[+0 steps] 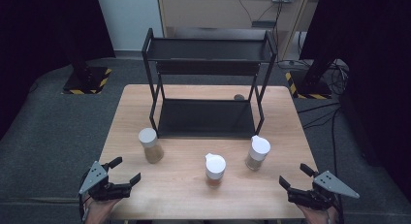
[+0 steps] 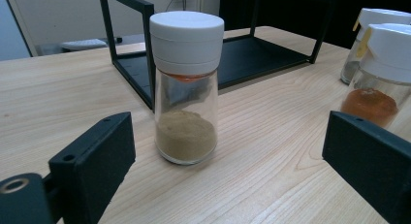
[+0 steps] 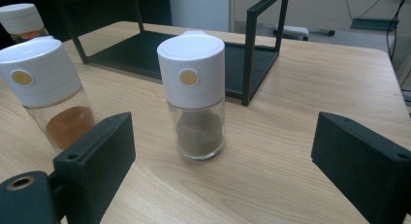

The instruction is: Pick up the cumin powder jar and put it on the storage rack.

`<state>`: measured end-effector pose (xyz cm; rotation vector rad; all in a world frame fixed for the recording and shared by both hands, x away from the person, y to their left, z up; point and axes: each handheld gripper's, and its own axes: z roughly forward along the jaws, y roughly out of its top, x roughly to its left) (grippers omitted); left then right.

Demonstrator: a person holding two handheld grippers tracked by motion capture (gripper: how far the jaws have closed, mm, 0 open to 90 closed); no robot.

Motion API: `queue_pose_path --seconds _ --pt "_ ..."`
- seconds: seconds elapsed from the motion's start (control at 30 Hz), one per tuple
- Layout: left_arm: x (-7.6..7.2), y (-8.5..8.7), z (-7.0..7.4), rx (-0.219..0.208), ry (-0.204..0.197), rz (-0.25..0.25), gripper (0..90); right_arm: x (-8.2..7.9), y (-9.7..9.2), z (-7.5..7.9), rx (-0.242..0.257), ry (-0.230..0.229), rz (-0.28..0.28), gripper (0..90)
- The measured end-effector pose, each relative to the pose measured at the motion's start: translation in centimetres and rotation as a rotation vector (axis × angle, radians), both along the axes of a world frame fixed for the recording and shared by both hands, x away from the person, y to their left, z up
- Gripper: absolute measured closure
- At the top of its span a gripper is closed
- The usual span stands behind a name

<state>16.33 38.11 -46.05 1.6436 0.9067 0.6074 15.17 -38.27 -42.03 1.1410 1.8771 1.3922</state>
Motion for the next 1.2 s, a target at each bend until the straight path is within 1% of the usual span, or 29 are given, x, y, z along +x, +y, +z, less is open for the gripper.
queue_pose_path --seconds 0.13,0.23,0.33,0.4,0.43,0.5,0.57,0.63,0.83,0.93,1.07,1.17,1.2 --pt "0.0 0.0 0.0 -0.002 0.003 0.006 3.6 0.2 -0.3 -0.2 0.0 0.008 0.008 8.5" --pt "0.0 -0.1 0.0 0.005 0.001 0.01 3.6 0.4 -0.5 -0.4 0.014 0.019 0.011 8.5" --pt "0.0 0.0 -0.1 0.0 -0.001 0.01 3.6 0.5 -0.5 -0.5 0.019 0.023 0.016 8.5" --pt "0.1 0.0 -0.1 -0.011 0.003 0.009 3.5 0.5 -0.5 -0.4 0.014 0.028 0.023 8.4" --pt "0.1 0.0 -0.1 -0.012 0.004 0.009 3.4 0.5 -0.4 -0.4 0.007 0.023 0.024 8.4" --pt "0.0 0.0 -0.1 -0.002 -0.002 0.009 3.2 0.5 -0.5 -0.4 0.011 0.023 0.026 8.2" --pt "-0.1 0.1 -0.1 -0.009 -0.002 0.012 2.9 0.4 -0.4 -0.4 0.01 0.014 0.021 8.2" --pt "-0.2 0.1 -0.1 -0.015 -0.003 0.015 2.7 0.4 -0.4 -0.4 0.008 0.019 0.016 7.9" --pt "-0.1 0.1 -0.1 -0.011 -0.004 0.008 2.0 0.6 -0.4 -0.4 0.014 0.041 0.008 7.3" --pt "-0.2 0.0 0.0 -0.011 -0.009 0.007 1.9 0.4 -0.4 -0.3 0.01 0.037 0.001 7.3" --pt "-0.2 -0.1 0.3 -0.012 -0.001 0.004 2.4 0.3 -0.5 -0.4 0.014 0.035 -0.007 7.0" --pt "-0.2 -0.3 0.8 0.005 0.004 0.004 2.5 0.4 -0.4 -0.3 0.011 0.039 -0.007 6.8" --pt "-0.1 -0.3 0.9 -0.001 0.005 0.004 2.6 0.4 -0.4 -0.3 0.009 0.039 -0.006 6.8"
